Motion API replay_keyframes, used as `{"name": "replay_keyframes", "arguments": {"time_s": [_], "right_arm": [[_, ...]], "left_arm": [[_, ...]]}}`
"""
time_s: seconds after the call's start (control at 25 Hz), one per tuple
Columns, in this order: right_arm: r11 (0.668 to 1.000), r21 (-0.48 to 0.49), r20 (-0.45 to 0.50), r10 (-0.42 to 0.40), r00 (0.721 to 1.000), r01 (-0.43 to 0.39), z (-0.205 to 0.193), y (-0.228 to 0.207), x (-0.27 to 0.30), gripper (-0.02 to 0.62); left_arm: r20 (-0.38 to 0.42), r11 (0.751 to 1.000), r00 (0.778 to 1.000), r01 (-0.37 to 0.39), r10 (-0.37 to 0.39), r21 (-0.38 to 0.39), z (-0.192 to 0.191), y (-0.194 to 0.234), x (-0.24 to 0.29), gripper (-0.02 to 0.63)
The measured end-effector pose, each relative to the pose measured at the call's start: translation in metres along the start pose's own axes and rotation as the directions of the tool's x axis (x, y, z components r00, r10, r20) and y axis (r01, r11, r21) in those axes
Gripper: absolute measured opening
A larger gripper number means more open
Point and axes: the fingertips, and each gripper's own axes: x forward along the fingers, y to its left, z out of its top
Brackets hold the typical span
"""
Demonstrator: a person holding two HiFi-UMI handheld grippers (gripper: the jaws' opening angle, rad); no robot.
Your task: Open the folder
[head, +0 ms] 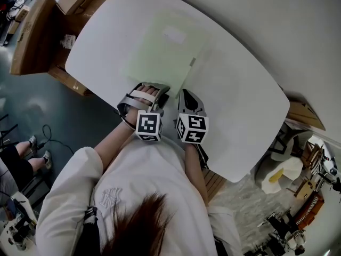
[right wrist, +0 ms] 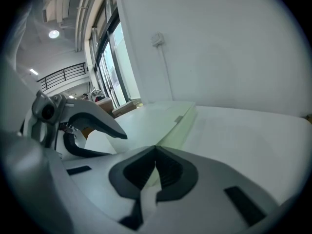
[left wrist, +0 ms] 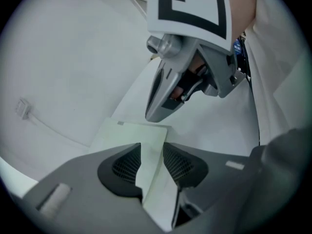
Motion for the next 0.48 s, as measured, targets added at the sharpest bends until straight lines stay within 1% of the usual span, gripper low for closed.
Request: {"name": "replay_keyframes", "arguments": {"time_s": [0.12, 0.36, 0.48], "right_arm": [[0.999, -0.034, -0.018, 0.01, 1.0, -0.01, -0.004, 0.003, 0.002, 0.006], [0.994, -0.108, -0.05, 0.018, 0.999, -0.023, -0.013, 0.008, 0.002, 0.006], [0.984, -0.176, -0.049, 0.023, 0.999, -0.031, -0.013, 0.011, 0.002, 0.008]], "left_arm": [[0.01, 1.0, 1.0, -0.018, 0.019, -0.023, 0.002, 0.005, -0.005, 0.129], [0.02, 0.998, 0.999, -0.03, 0.031, -0.059, 0.002, 0.009, -0.01, 0.13], [0.017, 0.997, 0.999, -0.029, 0.03, -0.071, 0.001, 0.009, -0.011, 0.132]]}}
